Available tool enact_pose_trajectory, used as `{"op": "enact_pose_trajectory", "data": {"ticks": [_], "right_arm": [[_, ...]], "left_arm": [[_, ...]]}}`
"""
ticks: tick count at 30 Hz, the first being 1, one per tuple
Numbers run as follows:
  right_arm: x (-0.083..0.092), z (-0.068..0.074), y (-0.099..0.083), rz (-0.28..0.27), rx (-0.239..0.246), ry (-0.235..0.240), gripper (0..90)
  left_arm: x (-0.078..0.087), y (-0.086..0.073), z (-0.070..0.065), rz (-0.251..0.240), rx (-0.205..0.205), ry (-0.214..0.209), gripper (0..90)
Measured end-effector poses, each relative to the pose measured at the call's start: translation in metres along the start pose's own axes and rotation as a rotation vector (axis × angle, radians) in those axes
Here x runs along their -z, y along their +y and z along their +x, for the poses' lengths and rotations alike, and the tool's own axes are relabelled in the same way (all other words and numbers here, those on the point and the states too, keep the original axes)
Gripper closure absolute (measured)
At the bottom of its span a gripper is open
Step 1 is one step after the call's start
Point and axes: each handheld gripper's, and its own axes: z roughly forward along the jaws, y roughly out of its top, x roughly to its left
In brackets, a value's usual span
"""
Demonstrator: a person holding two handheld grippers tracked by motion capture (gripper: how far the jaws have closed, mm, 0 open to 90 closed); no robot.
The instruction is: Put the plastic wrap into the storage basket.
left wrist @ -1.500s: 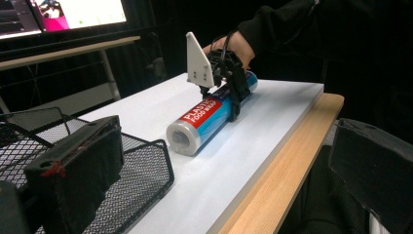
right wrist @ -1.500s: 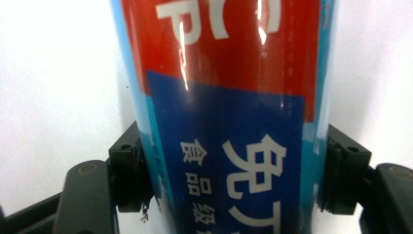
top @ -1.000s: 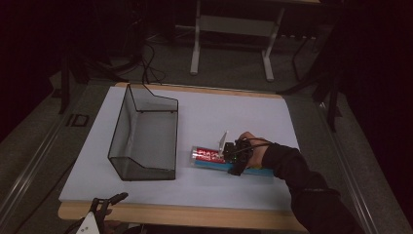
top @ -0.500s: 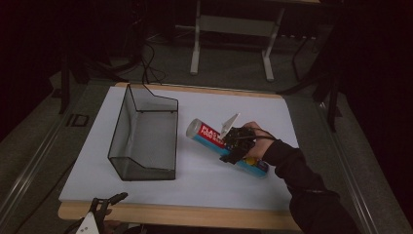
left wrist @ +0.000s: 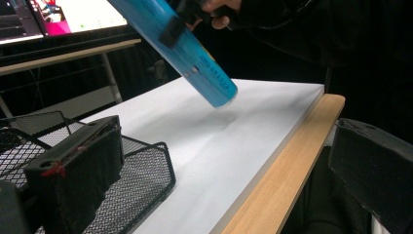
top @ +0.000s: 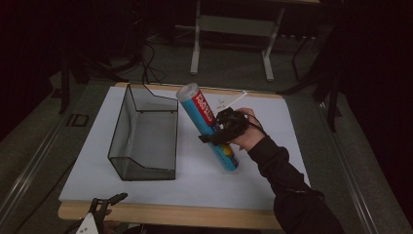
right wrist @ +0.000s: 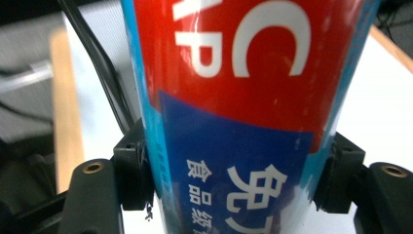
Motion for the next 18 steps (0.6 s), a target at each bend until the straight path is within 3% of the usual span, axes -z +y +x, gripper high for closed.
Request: {"op": "enact_pose_trajectory", "data": {"ticks": [1, 4, 5, 6, 7, 8, 9, 11, 16, 18], "right_arm": [[0.002, 0.004, 0.007, -0.041, -0.019, -0.008, 31.7], [0.003, 0.008, 0.013, -0.073, -0.038, -0.03, 31.6], [0.003, 0.011, 0.021, -0.109, -0.066, -0.046, 31.6], [0.003, 0.011, 0.021, -0.109, -0.066, -0.046, 31.6], [0.002, 0.012, 0.027, -0.13, -0.101, -0.049, 31.7], [0.002, 0.012, 0.027, -0.13, -0.101, -0.049, 31.7], [0.001, 0.012, 0.033, -0.149, -0.146, -0.036, 31.7], [0.0, 0.013, 0.04, -0.161, -0.169, -0.034, 31.7], [-0.001, 0.017, 0.052, -0.185, -0.18, -0.046, 31.7], [-0.003, 0.021, 0.06, -0.217, -0.193, -0.081, 31.7]], "left_arm": [[0.0, 0.0, 0.0, -0.002, 0.001, 0.0, 0.1], [0.0, 0.0, 0.0, -0.002, 0.001, -0.002, 0.1], [0.0, 0.0, -0.001, -0.001, 0.001, -0.003, 0.1], [0.0, 0.0, -0.001, -0.001, 0.001, -0.003, 0.1], [0.0, 0.0, -0.001, -0.002, 0.001, -0.002, 0.1], [0.0, 0.0, -0.001, -0.002, 0.001, -0.002, 0.1], [0.0, 0.0, -0.001, -0.003, 0.001, -0.001, 0.1], [0.0, 0.0, -0.001, -0.003, 0.001, -0.002, 0.1], [0.0, 0.0, -0.001, -0.002, -0.002, -0.002, 0.1], [0.0, 0.001, -0.001, -0.008, -0.001, -0.007, 0.1]]}}
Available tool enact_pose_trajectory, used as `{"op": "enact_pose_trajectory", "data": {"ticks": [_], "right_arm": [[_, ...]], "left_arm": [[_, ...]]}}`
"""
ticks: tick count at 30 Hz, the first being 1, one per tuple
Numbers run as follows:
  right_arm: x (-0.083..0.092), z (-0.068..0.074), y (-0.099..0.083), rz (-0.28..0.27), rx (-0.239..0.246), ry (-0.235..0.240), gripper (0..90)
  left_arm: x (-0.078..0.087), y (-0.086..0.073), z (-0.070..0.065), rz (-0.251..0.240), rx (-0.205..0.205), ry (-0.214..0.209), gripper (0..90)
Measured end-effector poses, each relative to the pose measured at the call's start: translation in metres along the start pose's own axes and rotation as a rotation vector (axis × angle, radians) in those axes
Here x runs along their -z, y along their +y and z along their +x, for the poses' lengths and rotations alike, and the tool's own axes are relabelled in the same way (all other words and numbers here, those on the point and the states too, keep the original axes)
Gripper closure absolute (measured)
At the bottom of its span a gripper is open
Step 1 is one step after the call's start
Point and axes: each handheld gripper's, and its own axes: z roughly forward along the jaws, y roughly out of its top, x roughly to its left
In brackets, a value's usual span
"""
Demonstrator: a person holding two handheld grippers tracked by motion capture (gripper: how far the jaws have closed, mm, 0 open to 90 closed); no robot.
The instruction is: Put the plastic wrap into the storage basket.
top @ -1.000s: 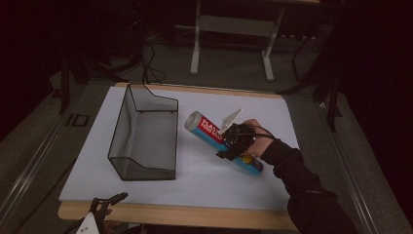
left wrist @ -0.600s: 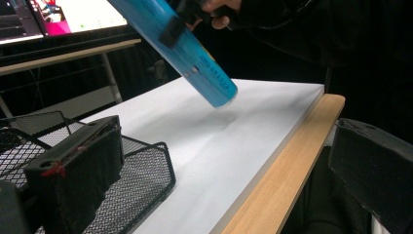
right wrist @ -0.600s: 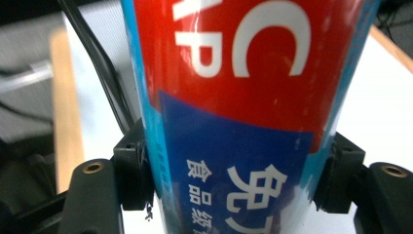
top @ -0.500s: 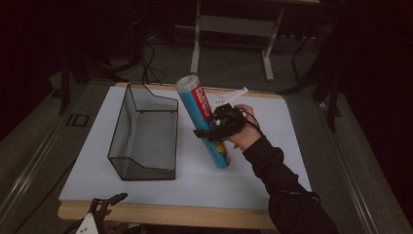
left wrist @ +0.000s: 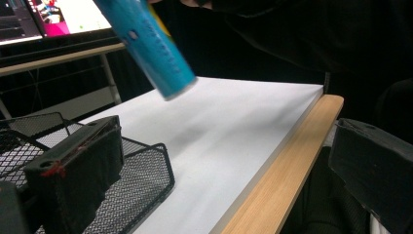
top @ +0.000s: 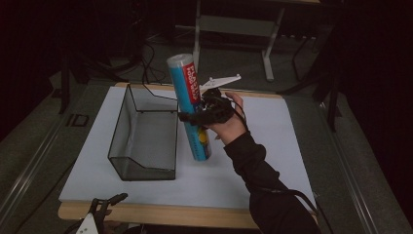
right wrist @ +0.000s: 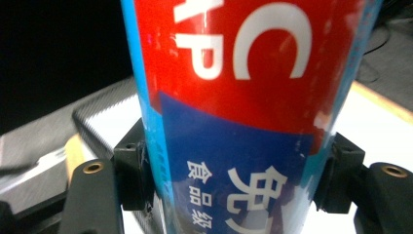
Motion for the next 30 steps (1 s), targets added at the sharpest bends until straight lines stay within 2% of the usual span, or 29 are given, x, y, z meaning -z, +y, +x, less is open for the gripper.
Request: {"op": "enact_pose_trajectory", "data": {"ticks": [2, 3, 4, 5, 6, 7, 9, 10, 11, 12, 14, 16, 17, 20, 23, 24, 30], "right_arm": [[-0.002, 0.004, 0.006, -0.025, -0.007, -0.043, 31.6], [-0.004, 0.005, 0.008, -0.036, -0.017, -0.049, 31.6], [-0.006, 0.006, 0.012, -0.049, -0.038, -0.045, 31.6], [-0.006, 0.006, 0.012, -0.049, -0.038, -0.045, 31.6], [-0.009, 0.005, 0.017, -0.072, -0.088, -0.033, 31.6], [-0.009, 0.005, 0.017, -0.072, -0.088, -0.033, 31.6], [-0.016, 0.005, 0.022, -0.09, -0.127, -0.032, 31.6], [-0.016, 0.005, 0.022, -0.09, -0.127, -0.032, 31.6], [-0.021, 0.005, 0.025, -0.102, -0.153, -0.03, 31.6], [-0.021, 0.005, 0.025, -0.102, -0.153, -0.03, 31.6], [-0.026, 0.005, 0.027, -0.112, -0.182, -0.033, 31.6], [-0.036, 0.008, 0.029, -0.127, -0.209, -0.051, 31.6], [-0.036, 0.008, 0.029, -0.127, -0.209, -0.051, 31.6], [-0.049, 0.008, 0.03, -0.152, -0.25, -0.072, 31.6], [-0.052, 0.008, 0.029, -0.161, -0.268, -0.077, 31.6], [-0.063, 0.007, 0.026, -0.172, -0.316, -0.07, 31.7], [-0.09, 0.008, 0.011, -0.145, -0.374, -0.079, 31.6]], "left_arm": [[0.0, 0.0, 0.0, 0.0, 0.0, 0.001, 0.1], [0.0, 0.0, 0.0, 0.002, -0.001, 0.003, 0.1], [0.0, 0.0, 0.0, 0.001, 0.0, 0.002, 0.1], [0.0, 0.0, 0.0, 0.001, 0.0, 0.002, 0.1], [0.001, 0.0, 0.0, -0.002, 0.001, 0.002, 0.1], [0.0, 0.0, 0.0, -0.003, 0.002, 0.003, 0.1], [0.001, 0.0, 0.001, -0.002, 0.005, 0.003, 0.1], [0.001, 0.0, 0.001, -0.003, 0.005, 0.003, 0.1], [0.001, 0.0, 0.001, -0.003, 0.005, 0.003, 0.1], [0.001, 0.0, 0.001, -0.003, 0.007, 0.002, 0.1], [0.001, -0.001, 0.0, -0.002, 0.006, 0.001, 0.1], [0.001, -0.001, 0.001, -0.001, 0.003, 0.001, 0.1], [0.001, -0.001, 0.001, -0.001, 0.003, 0.001, 0.1], [0.001, -0.001, 0.001, 0.001, 0.001, 0.002, 0.1], [0.001, -0.001, 0.001, 0.003, 0.001, 0.002, 0.1], [0.002, -0.001, 0.001, 0.0, 0.002, -0.001, 0.1], [0.003, 0.0, 0.0, -0.005, 0.0, -0.004, 0.1]]}}
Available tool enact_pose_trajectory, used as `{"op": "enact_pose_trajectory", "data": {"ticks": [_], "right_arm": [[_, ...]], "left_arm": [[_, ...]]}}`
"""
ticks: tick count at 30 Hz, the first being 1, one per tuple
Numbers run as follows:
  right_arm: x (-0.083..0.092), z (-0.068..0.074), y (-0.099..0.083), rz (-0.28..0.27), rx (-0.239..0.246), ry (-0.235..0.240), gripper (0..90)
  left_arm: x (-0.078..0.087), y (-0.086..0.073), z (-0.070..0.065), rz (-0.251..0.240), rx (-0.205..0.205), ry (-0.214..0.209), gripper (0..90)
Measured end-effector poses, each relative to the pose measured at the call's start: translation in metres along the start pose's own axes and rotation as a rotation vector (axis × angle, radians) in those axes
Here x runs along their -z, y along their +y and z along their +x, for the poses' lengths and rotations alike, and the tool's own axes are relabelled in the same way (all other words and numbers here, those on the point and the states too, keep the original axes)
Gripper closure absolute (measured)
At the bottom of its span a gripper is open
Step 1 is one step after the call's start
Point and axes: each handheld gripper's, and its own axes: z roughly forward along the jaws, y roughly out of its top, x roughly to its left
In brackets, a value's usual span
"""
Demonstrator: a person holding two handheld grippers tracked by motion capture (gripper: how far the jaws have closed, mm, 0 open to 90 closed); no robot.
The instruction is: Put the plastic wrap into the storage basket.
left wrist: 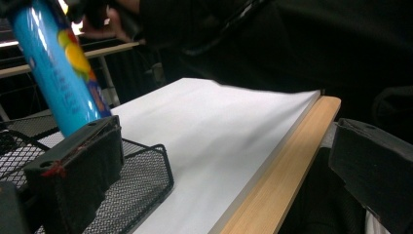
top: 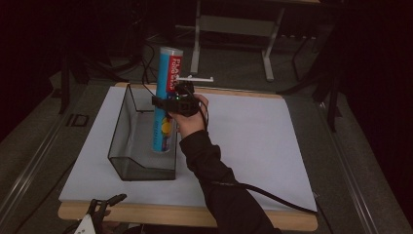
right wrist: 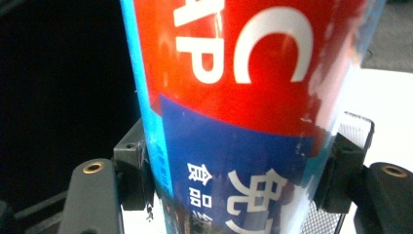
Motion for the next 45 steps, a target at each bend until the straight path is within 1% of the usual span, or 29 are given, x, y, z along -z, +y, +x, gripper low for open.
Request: {"op": "enact_pose_trajectory", "data": {"ticks": [3, 4, 5, 6, 7, 9, 11, 14, 17, 19, 23, 24, 25, 27, 28, 30, 31, 33, 35, 36, 37, 38, 39, 41, 42, 43, 44, 45], "right_arm": [[-0.011, -0.003, -0.01, 0.036, -0.032, -0.018, 31.7], [-0.011, -0.003, -0.01, 0.036, -0.032, -0.018, 31.7], [-0.016, -0.006, -0.014, 0.062, -0.042, -0.013, 31.7], [-0.022, -0.01, -0.021, 0.091, -0.072, -0.014, 31.7], [-0.025, -0.012, -0.025, 0.108, -0.081, -0.021, 31.7], [-0.029, -0.015, -0.032, 0.141, -0.098, -0.044, 31.6], [-0.032, -0.019, -0.037, 0.173, -0.127, -0.044, 31.7], [-0.036, -0.024, -0.043, 0.228, -0.152, -0.025, 31.6], [-0.039, -0.028, -0.048, 0.249, -0.172, -0.051, 31.6], [-0.04, -0.032, -0.048, 0.241, -0.196, -0.055, 31.6], [-0.043, -0.033, -0.049, 0.236, -0.199, -0.064, 31.6], [-0.047, -0.031, -0.052, 0.208, -0.191, -0.079, 31.6], [-0.047, -0.031, -0.052, 0.208, -0.191, -0.079, 31.6], [-0.05, -0.029, -0.055, 0.18, -0.178, -0.087, 31.6], [-0.051, -0.027, -0.057, 0.159, -0.179, -0.1, 31.6], [-0.054, -0.026, -0.062, 0.115, -0.172, -0.111, 31.5], [-0.056, -0.027, -0.065, 0.088, -0.18, -0.123, 31.5], [-0.058, -0.028, -0.066, 0.079, -0.185, -0.125, 31.4], [-0.062, -0.032, -0.068, 0.08, -0.201, -0.131, 31.4], [-0.066, -0.033, -0.068, 0.089, -0.215, -0.145, 31.3], [-0.073, -0.034, -0.07, 0.107, -0.21, -0.176, 31.1], [-0.073, -0.034, -0.07, 0.107, -0.21, -0.176, 31.1], [-0.079, -0.034, -0.073, 0.117, -0.209, -0.192, 30.8], [-0.081, -0.034, -0.074, 0.124, -0.209, -0.198, 30.7], [-0.084, -0.034, -0.076, 0.134, -0.212, -0.213, 30.4], [-0.087, -0.035, -0.08, 0.143, -0.213, -0.24, 29.9], [-0.087, -0.035, -0.08, 0.143, -0.213, -0.24, 29.9], [-0.088, -0.035, -0.083, 0.154, -0.217, -0.25, 29.7]], "left_arm": [[0.0, 0.0, 0.0, -0.003, 0.004, -0.002, 0.1], [0.0, 0.0, 0.0, -0.003, 0.004, -0.002, 0.1], [0.0, 0.0, 0.0, -0.006, 0.005, -0.006, 0.1], [0.0, 0.0, 0.0, -0.007, 0.004, -0.008, 0.1], [0.0, 0.0, 0.0, -0.008, 0.005, -0.01, 0.1], [0.0, 0.0, 0.0, -0.008, 0.005, -0.01, 0.1], [0.0, 0.0, 0.0, -0.006, 0.005, -0.013, 0.1], [0.0, 0.0, 0.001, -0.01, 0.007, -0.012, 0.1], [-0.001, 0.0, 0.001, -0.008, 0.009, -0.013, 0.1], [-0.001, 0.0, 0.001, -0.005, 0.006, -0.013, 0.1], [-0.001, 0.0, 0.001, -0.002, 0.007, -0.014, 0.1], [-0.002, 0.0, 0.001, -0.001, 0.008, -0.014, 0.1], [-0.002, 0.0, 0.001, 0.0, 0.008, -0.014, 0.1], [-0.002, -0.001, 0.001, 0.0, 0.007, -0.014, 0.1], [-0.001, -0.001, 0.001, 0.0, 0.007, -0.014, 0.1], [-0.001, -0.001, 0.001, 0.002, 0.008, -0.012, 0.1], [-0.001, -0.001, 0.001, 0.003, 0.007, -0.013, 0.1], [-0.001, -0.001, 0.001, 0.003, 0.005, -0.012, 0.1], [-0.001, 0.0, 0.001, 0.004, 0.004, -0.009, 0.1], [-0.001, 0.0, 0.001, 0.004, 0.004, -0.009, 0.1], [0.0, 0.0, 0.001, 0.004, 0.004, -0.008, 0.1], [0.0, 0.0, 0.001, 0.002, 0.004, -0.008, 0.1], [0.0, 0.0, 0.0, 0.001, 0.003, -0.009, 0.1], [0.001, -0.001, 0.001, 0.004, 0.002, -0.009, 0.1], [0.001, -0.001, 0.001, 0.006, 0.002, -0.011, 0.1], [0.001, -0.001, 0.001, 0.006, 0.003, -0.011, 0.1], [0.001, -0.001, 0.001, 0.006, 0.003, -0.011, 0.1], [0.001, -0.001, 0.001, 0.004, 0.004, -0.013, 0.1]]}}
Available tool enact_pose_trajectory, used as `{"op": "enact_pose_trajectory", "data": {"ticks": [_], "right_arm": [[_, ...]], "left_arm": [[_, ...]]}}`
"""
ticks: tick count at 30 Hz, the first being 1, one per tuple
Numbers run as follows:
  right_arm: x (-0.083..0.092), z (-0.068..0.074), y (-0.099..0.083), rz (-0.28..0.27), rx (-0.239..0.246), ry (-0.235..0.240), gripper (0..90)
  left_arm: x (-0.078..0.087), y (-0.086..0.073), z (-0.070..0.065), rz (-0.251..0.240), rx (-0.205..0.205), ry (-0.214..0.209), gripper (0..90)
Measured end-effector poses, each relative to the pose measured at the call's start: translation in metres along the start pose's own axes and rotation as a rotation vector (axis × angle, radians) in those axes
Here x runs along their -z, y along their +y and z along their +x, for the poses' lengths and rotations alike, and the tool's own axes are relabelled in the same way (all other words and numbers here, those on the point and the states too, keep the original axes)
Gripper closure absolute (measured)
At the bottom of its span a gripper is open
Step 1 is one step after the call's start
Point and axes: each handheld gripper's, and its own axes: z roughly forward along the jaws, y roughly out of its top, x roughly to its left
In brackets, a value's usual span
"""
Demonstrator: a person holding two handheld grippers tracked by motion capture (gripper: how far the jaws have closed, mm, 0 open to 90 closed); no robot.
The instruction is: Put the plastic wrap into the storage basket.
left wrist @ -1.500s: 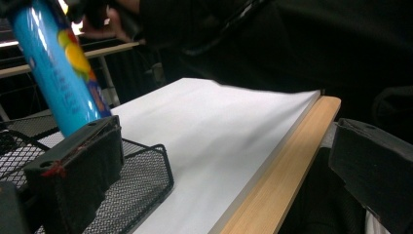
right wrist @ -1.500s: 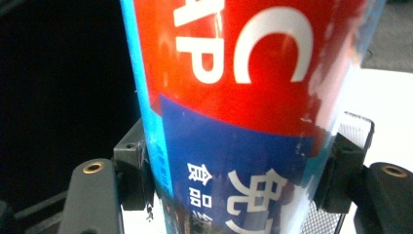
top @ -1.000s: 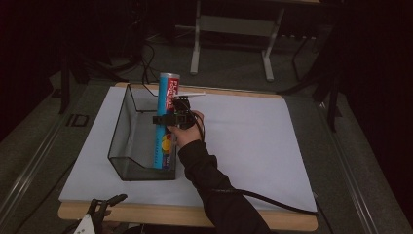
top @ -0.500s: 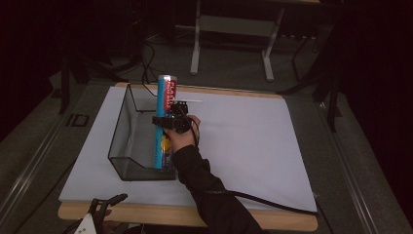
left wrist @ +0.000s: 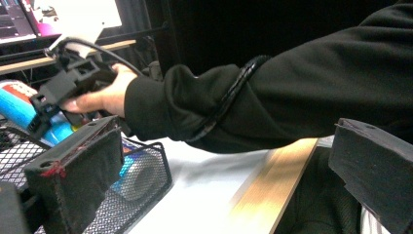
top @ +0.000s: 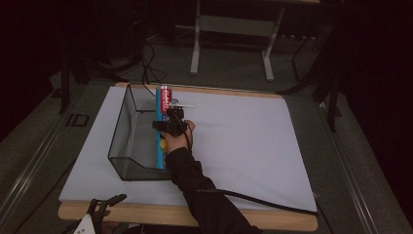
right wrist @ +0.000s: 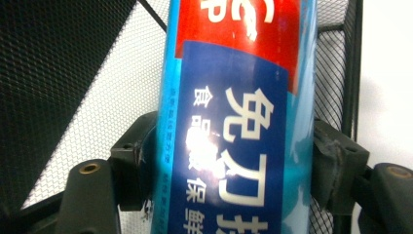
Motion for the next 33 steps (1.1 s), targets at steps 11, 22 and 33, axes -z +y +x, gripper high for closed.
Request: {"op": "enact_pose_trajectory", "data": {"ticks": [11, 22, 33], "right_arm": [[0.009, 0.001, 0.003, -0.071, 0.137, -0.02, 19.0], [0.059, -0.001, 0.012, -0.114, 0.413, 0.024, 12.5], [0.101, -0.026, 0.006, -0.147, 0.532, 0.015, 13.8]], "left_arm": [[-0.001, 0.0, 0.0, 0.011, 0.002, 0.001, 0.1], [-0.003, 0.0, -0.001, 0.023, -0.001, -0.002, 0.1], [-0.005, -0.001, -0.001, 0.035, -0.002, -0.005, 0.1]]}}
